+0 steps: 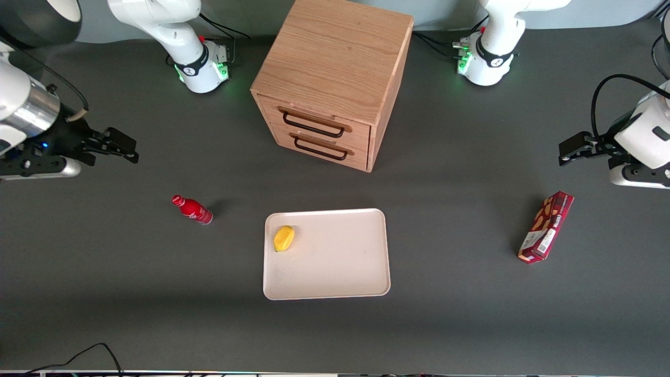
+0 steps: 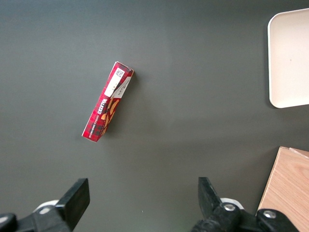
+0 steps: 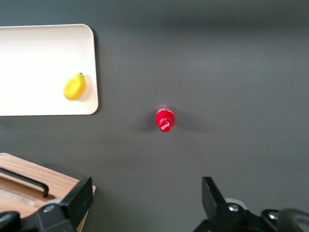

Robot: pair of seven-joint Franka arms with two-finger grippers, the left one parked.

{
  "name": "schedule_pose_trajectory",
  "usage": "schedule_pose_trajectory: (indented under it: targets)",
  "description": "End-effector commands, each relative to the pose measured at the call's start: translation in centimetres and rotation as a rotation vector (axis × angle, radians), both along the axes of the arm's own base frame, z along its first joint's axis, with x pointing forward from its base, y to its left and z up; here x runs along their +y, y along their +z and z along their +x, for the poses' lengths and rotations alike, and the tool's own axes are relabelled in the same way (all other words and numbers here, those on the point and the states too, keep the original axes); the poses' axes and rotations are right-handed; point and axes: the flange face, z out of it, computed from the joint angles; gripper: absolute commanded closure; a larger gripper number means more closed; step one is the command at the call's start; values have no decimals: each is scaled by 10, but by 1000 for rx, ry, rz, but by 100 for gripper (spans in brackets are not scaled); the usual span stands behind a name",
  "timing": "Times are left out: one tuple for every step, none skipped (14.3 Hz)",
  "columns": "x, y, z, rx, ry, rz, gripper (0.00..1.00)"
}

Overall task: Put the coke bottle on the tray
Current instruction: 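Move the open right gripper down over the red Coca-Cola bottle, then close the right gripper around the bottle's cap end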

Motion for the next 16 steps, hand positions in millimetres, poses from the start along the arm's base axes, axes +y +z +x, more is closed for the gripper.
schedule_pose_trajectory:
  targets:
    - [-6, -39, -1, 2, -3, -8, 1]
    - [-10, -54, 0, 7, -2, -8, 2]
    - [-10, -70, 1, 10, -1, -8, 2]
    - [-10, -85, 1, 5, -2, -8, 1]
    - [-11, -99, 1, 1, -1, -7, 0]
    - [-11, -115, 1, 4, 1, -8, 0]
    - [-11, -127, 2, 3, 3, -13, 0]
    - [-11, -138, 5, 3, 8, -13, 0]
    - [-11, -150, 9, 13, 26, -13, 0]
    - [-13, -160, 12, 21, 36, -11, 0]
    - [-14, -169, 15, 19, 36, -11, 0]
    - [-13, -179, 16, 25, 40, -12, 0]
    - [-13, -187, 15, 24, 40, -12, 0]
    - [-14, -196, 13, 22, 50, -15, 0]
    - [-14, -207, 9, 18, 69, -16, 0]
    - [-15, -214, 7, 10, 71, -15, 0]
